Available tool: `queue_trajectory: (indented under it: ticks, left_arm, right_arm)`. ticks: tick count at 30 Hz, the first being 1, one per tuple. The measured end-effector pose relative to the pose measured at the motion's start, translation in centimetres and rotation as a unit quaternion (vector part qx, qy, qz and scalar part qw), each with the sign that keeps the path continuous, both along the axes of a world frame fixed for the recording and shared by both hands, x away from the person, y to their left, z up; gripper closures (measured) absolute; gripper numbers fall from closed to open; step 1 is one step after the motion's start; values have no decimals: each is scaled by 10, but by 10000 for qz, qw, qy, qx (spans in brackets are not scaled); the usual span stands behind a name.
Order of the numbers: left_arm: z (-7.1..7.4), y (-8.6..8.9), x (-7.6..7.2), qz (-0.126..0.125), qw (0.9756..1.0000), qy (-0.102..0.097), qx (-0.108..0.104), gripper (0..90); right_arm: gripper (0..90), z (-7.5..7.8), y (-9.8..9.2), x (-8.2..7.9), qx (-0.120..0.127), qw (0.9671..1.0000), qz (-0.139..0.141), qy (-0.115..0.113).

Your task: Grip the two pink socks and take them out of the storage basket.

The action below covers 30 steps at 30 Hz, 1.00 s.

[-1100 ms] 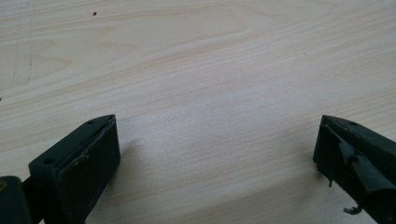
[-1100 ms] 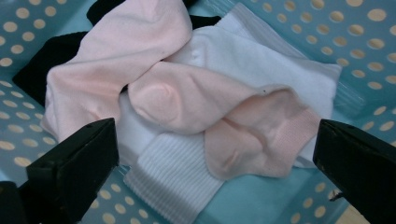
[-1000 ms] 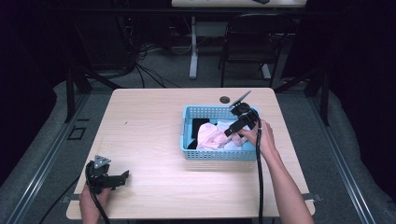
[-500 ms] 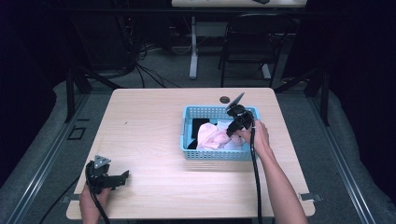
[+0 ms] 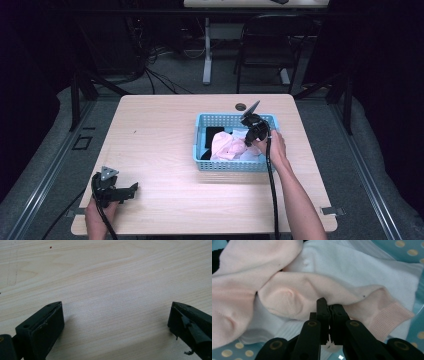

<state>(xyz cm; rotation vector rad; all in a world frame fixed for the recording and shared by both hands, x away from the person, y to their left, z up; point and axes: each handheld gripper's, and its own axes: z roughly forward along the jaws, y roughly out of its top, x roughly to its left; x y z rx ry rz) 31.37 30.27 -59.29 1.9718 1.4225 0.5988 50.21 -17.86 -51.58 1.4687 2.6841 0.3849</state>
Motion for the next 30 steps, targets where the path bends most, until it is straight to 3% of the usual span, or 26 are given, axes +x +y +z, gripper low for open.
queue_trajectory:
  ticks: [1,2,6,17,22,30]
  left_arm:
    - [0,0,0,0,10000,2,-3,7]
    - [0,0,0,1,10000,2,-4,6]
    - [0,0,0,0,10000,2,-4,6]
    - [0,0,0,1,10000,-1,-1,6]
    - [0,0,0,-2,10000,0,2,6]
    - [0,0,0,1,10000,-2,0,6]
  right_arm:
    - [883,1,0,-3,138,9998,-119,-103]
    - [884,3,-1,-3,82,9999,-34,-55]
    - [886,12,-2,-9,238,9994,-79,-258]
    - [887,48,-11,-24,342,9975,87,-608]
    - [887,62,-16,-33,512,9952,28,-839]
    - [887,84,-21,-47,537,9921,143,-1127]
